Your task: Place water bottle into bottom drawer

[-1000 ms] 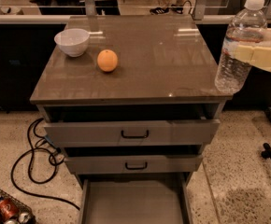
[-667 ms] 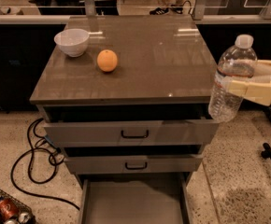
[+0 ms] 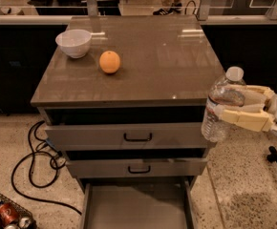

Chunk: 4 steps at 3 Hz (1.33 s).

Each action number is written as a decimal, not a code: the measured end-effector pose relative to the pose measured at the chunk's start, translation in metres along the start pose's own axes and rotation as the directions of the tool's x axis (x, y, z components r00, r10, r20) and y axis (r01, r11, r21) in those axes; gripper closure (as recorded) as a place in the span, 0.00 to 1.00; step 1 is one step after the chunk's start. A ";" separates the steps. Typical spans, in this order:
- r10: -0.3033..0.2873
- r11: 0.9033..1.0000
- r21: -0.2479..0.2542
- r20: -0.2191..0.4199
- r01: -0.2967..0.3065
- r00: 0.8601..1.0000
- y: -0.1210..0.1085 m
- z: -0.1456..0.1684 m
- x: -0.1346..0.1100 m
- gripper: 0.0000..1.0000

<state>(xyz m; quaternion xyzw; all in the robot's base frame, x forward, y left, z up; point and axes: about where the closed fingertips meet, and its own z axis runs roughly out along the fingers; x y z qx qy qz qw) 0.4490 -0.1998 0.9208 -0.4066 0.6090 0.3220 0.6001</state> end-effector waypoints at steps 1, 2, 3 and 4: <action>0.004 1.000 -0.005 -0.012 -0.004 1.000 0.001 0.006 0.006 1.00; 0.037 0.999 -0.004 -0.031 -0.037 0.999 0.011 0.017 0.044 1.00; 0.070 0.997 -0.013 -0.055 -0.071 0.996 0.038 0.021 0.094 1.00; 0.111 0.992 -0.045 -0.073 -0.114 0.991 0.082 0.028 0.158 1.00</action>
Offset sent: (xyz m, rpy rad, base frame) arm -0.0048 0.0305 -0.1102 -0.0110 0.1183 -0.0052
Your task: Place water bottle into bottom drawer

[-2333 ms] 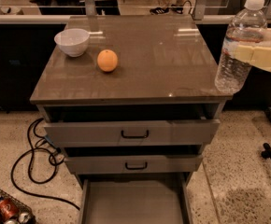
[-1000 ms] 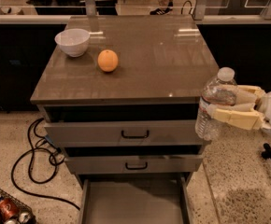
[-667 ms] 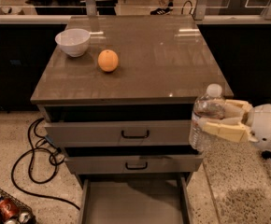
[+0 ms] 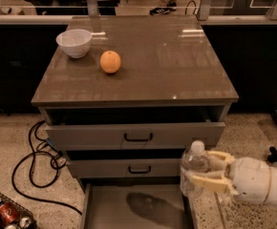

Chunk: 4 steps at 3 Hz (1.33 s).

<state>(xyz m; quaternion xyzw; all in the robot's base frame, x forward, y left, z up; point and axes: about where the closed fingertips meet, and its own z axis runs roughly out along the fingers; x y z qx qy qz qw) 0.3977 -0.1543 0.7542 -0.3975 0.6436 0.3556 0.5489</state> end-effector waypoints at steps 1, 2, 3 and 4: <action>0.020 0.998 -0.062 -0.012 -0.020 1.000 0.024 0.033 0.052 1.00; 0.026 0.994 -0.102 -0.006 -0.026 1.000 0.031 0.060 0.077 1.00; 0.026 0.994 -0.102 -0.006 -0.026 1.000 0.031 0.060 0.077 1.00; 0.023 0.995 -0.096 0.016 -0.021 1.000 0.021 0.100 0.122 1.00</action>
Offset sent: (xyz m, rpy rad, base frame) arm -0.0050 0.0787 -0.1168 0.0233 0.0443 0.1322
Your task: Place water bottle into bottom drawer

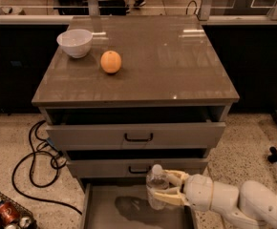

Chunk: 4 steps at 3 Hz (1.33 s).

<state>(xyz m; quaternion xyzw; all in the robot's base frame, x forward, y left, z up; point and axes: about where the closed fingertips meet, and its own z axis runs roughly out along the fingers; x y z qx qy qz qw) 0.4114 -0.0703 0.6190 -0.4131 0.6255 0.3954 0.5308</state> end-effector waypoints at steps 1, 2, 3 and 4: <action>0.004 1.000 -0.013 0.029 -0.004 1.000 -0.009 0.037 0.043 1.00; 0.011 0.999 -0.049 0.003 -0.011 1.000 -0.012 0.065 0.082 1.00; 0.012 0.998 -0.063 -0.035 -0.014 0.999 -0.015 0.096 0.121 1.00; 0.009 0.999 -0.045 -0.082 -0.013 0.997 -0.017 0.124 0.156 1.00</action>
Offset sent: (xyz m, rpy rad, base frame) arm 0.0367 0.0730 -0.1447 -0.0181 0.0402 0.0908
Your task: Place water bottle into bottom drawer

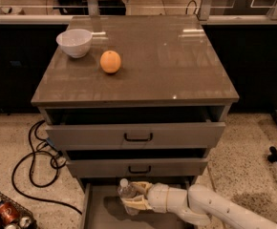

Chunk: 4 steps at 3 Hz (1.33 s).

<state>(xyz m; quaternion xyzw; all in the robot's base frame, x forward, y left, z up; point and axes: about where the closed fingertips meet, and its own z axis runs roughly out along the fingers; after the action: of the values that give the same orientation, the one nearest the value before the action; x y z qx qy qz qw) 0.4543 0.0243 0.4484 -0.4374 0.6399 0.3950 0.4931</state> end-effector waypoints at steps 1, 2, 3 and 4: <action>0.007 0.998 0.070 -0.055 -0.003 0.998 -0.012 0.021 0.032 1.00; 0.007 0.998 0.070 -0.055 -0.003 0.998 -0.012 0.021 0.032 1.00; -0.010 0.999 0.037 -0.020 0.011 1.000 -0.011 0.029 0.043 1.00; -0.056 0.996 -0.071 0.047 0.059 0.997 -0.004 0.052 0.077 1.00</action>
Offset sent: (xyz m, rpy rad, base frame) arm 0.0090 0.0102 -0.0301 -0.0467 0.0074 -0.0472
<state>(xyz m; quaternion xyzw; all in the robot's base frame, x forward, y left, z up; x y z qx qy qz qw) 0.4626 0.0584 0.3624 -0.4642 0.6013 0.4133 0.5022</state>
